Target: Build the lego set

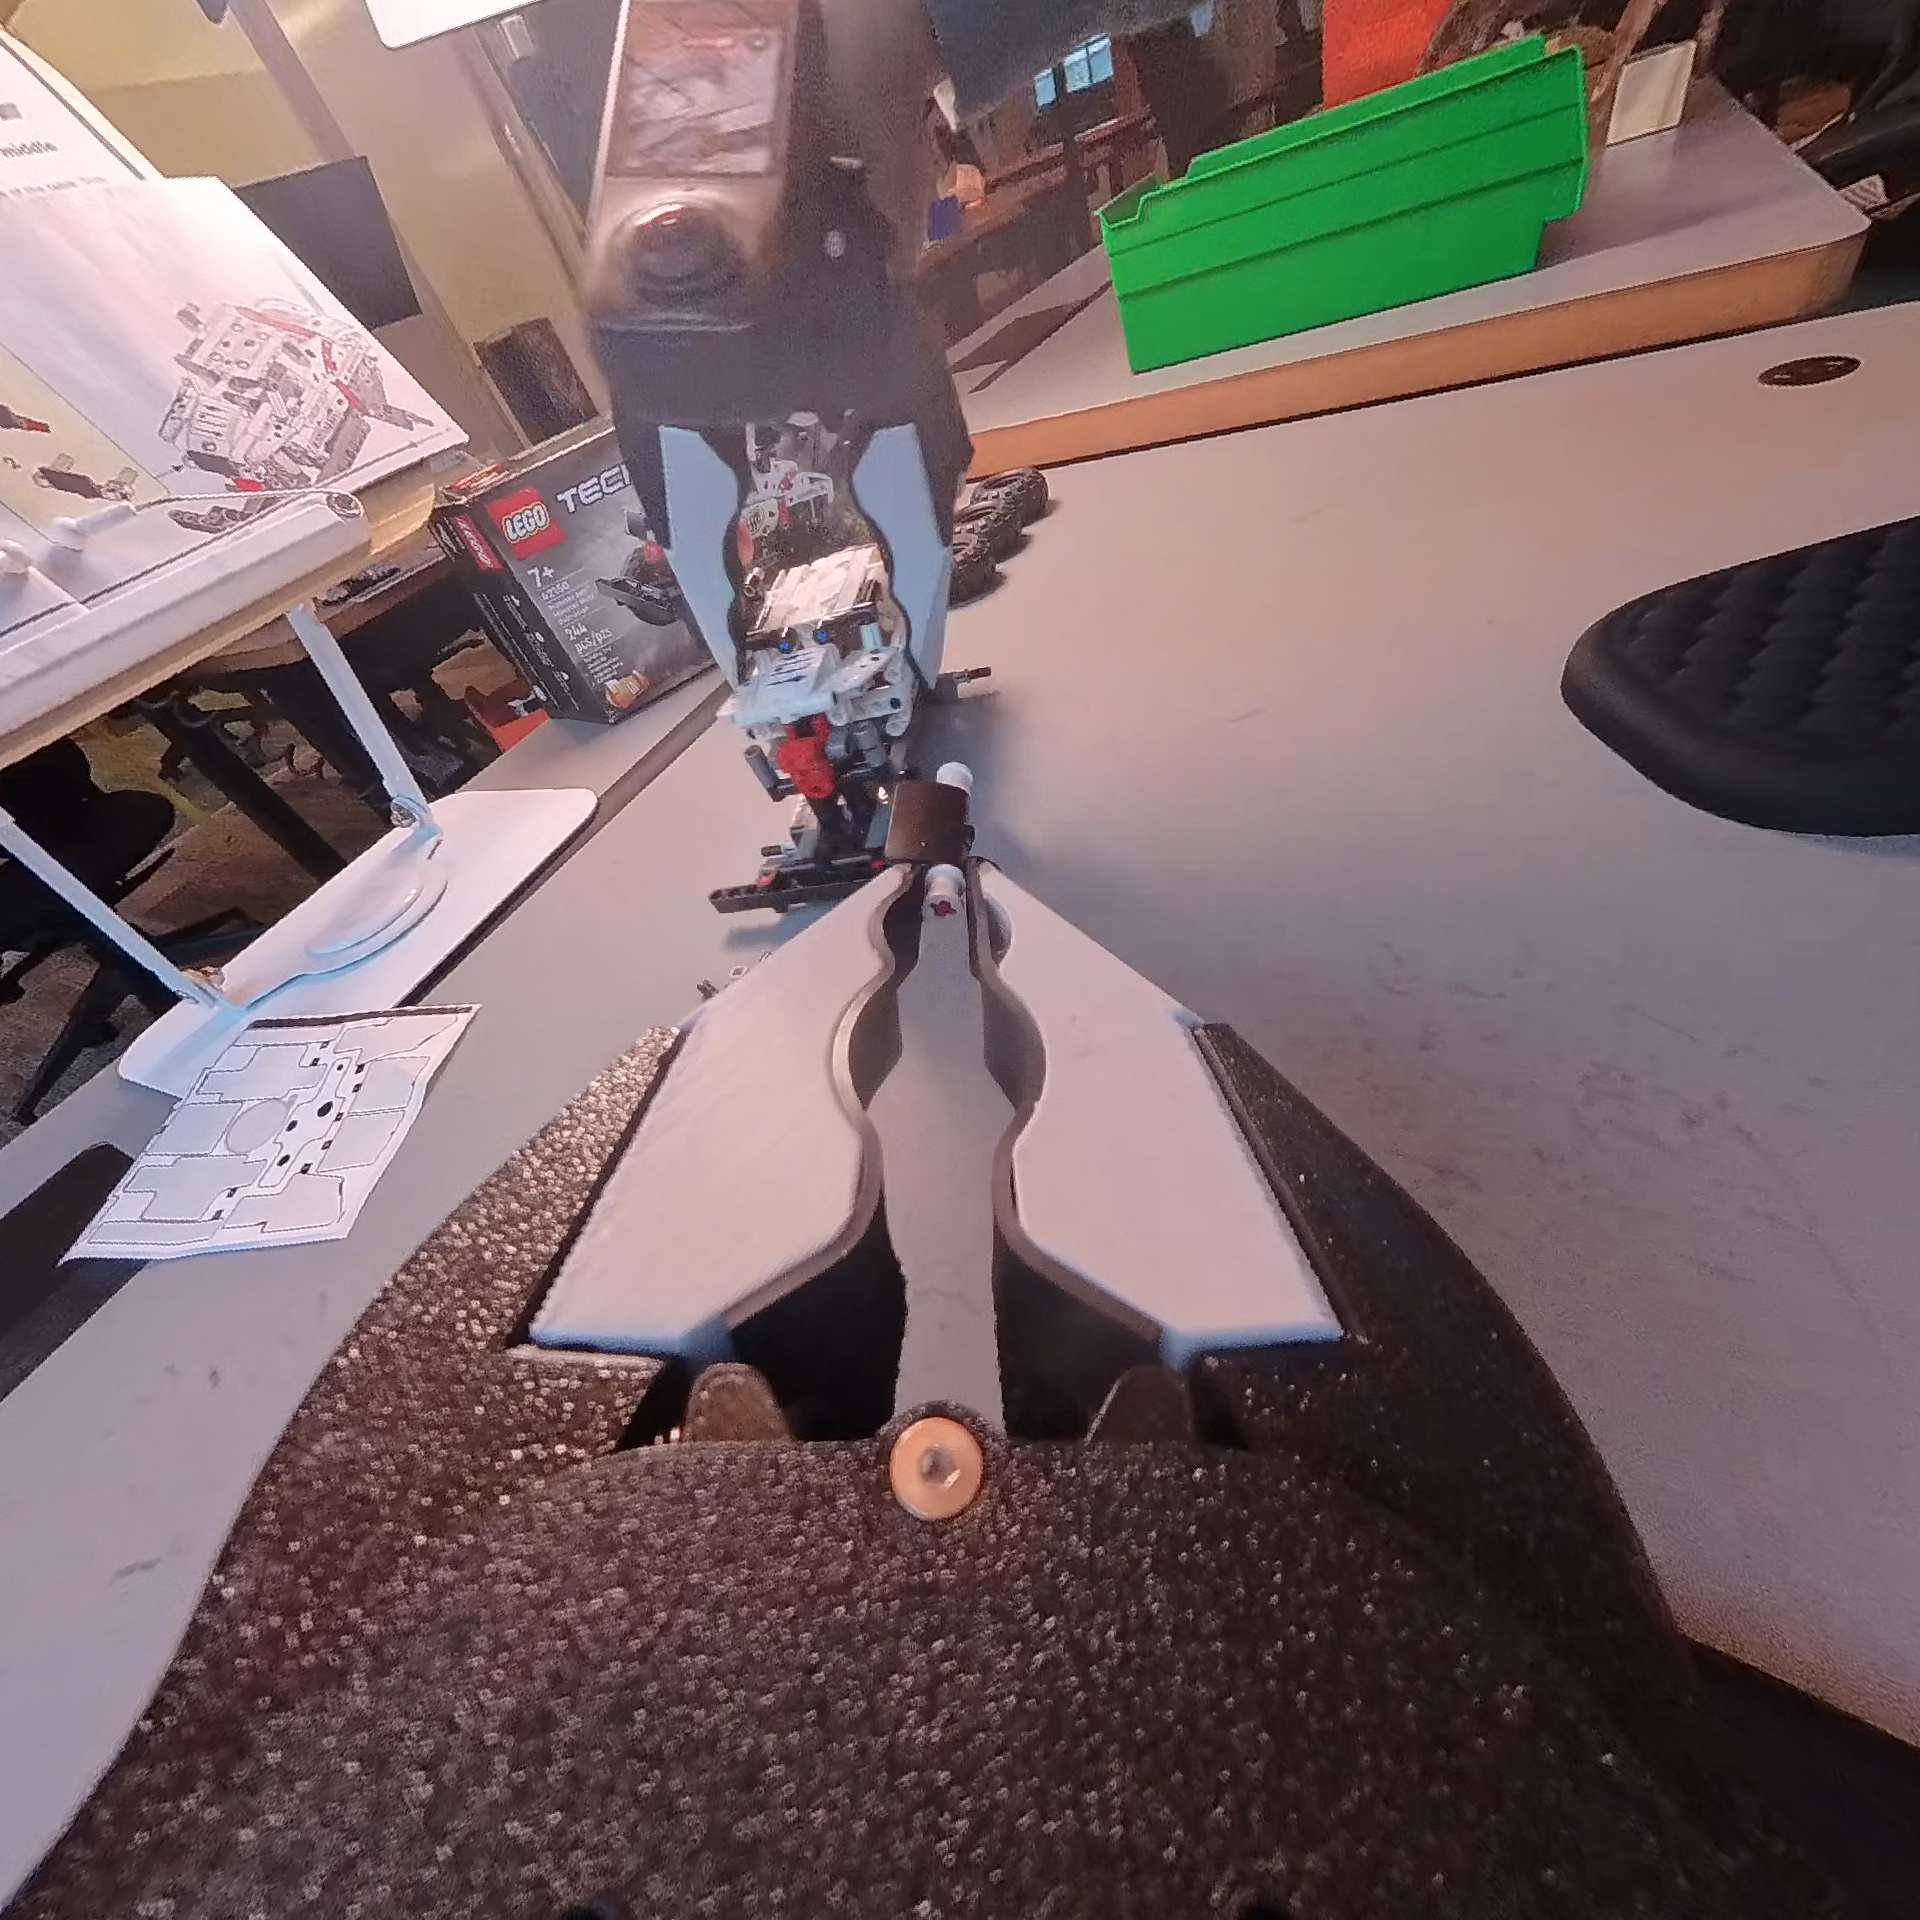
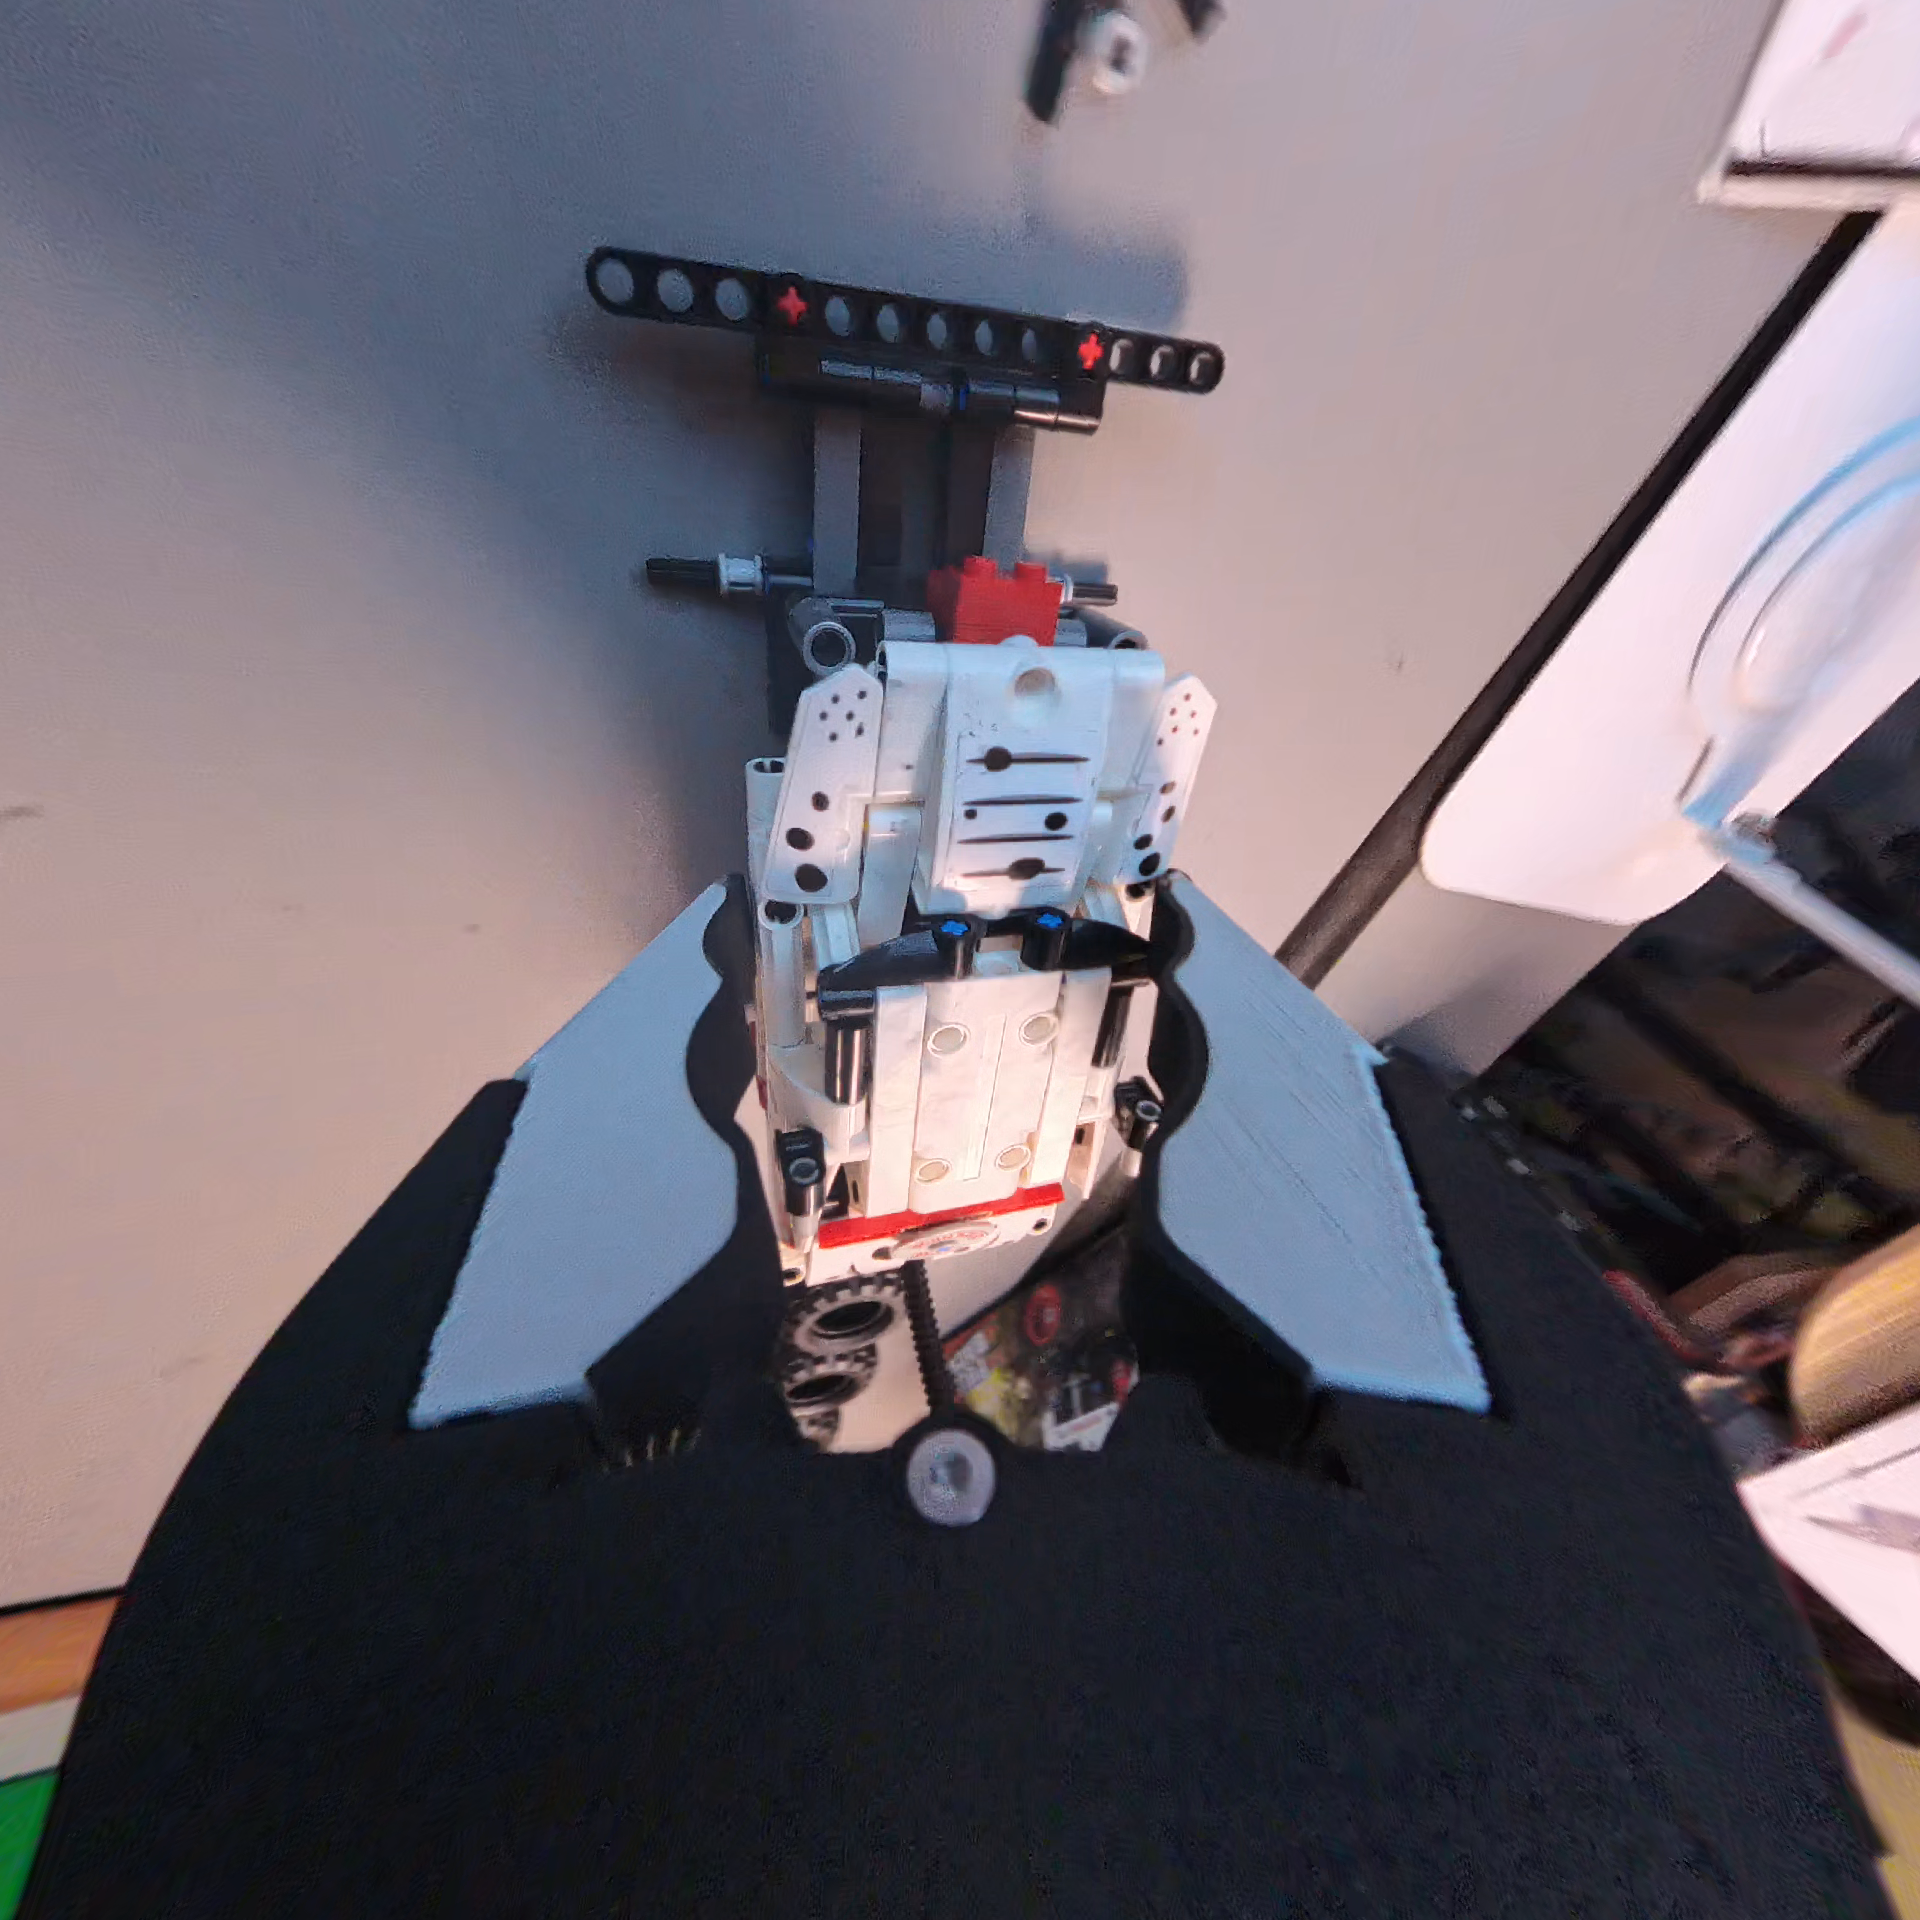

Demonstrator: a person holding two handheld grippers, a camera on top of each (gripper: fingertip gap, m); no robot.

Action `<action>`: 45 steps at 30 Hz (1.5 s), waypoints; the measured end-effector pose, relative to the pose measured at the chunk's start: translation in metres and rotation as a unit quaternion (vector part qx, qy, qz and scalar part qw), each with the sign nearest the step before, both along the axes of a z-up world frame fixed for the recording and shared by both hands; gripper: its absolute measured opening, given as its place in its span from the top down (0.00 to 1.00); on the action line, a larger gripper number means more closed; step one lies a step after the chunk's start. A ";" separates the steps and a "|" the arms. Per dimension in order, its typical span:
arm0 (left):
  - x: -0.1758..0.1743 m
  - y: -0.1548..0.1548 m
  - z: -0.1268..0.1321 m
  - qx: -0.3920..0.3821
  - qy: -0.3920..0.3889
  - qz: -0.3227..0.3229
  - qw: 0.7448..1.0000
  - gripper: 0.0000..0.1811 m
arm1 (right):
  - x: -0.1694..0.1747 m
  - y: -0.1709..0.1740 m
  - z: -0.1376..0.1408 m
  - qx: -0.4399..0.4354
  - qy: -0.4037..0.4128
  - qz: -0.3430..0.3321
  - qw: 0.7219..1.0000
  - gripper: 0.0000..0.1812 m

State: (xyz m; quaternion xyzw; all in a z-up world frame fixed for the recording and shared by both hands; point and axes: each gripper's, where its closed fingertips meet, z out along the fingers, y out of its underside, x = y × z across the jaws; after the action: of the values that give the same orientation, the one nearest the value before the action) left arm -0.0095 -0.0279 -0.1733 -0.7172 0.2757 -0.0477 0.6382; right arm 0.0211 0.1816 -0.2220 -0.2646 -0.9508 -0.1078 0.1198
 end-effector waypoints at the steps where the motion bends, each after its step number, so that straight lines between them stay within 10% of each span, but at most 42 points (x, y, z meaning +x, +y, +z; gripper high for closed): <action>1: 0.000 0.000 0.000 -0.001 -0.001 -0.001 1.000 0.97 | 0.003 -0.008 0.000 0.011 -0.003 0.046 0.999 0.58; 7: 0.003 -0.001 -0.002 -0.005 0.003 -0.007 1.000 0.97 | 0.036 -0.053 0.007 0.080 0.017 0.229 0.970 0.54; 13: 0.007 -0.001 -0.003 -0.005 0.012 -0.011 1.000 0.97 | 0.056 -0.087 0.040 -0.078 0.167 0.042 0.982 0.51; 18: 0.015 -0.004 0.000 0.001 0.016 -0.020 1.000 0.97 | 0.055 -0.108 0.054 -0.217 0.353 -0.137 0.900 0.61; 27: 0.021 -0.004 -0.003 -0.001 0.026 -0.028 0.999 0.97 | 0.056 -0.094 0.033 -0.171 0.539 -0.288 0.773 0.70; 45: 0.019 -0.003 -0.007 -0.006 0.032 -0.027 0.999 0.97 | 0.038 -0.104 0.023 -0.111 0.426 -0.103 0.892 0.92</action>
State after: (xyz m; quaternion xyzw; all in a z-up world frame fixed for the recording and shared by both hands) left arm 0.0092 -0.0313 -0.1808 -0.7145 0.3146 -0.0435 0.6234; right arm 0.0592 0.0773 -0.1989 -0.3933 -0.7820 0.1095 0.4710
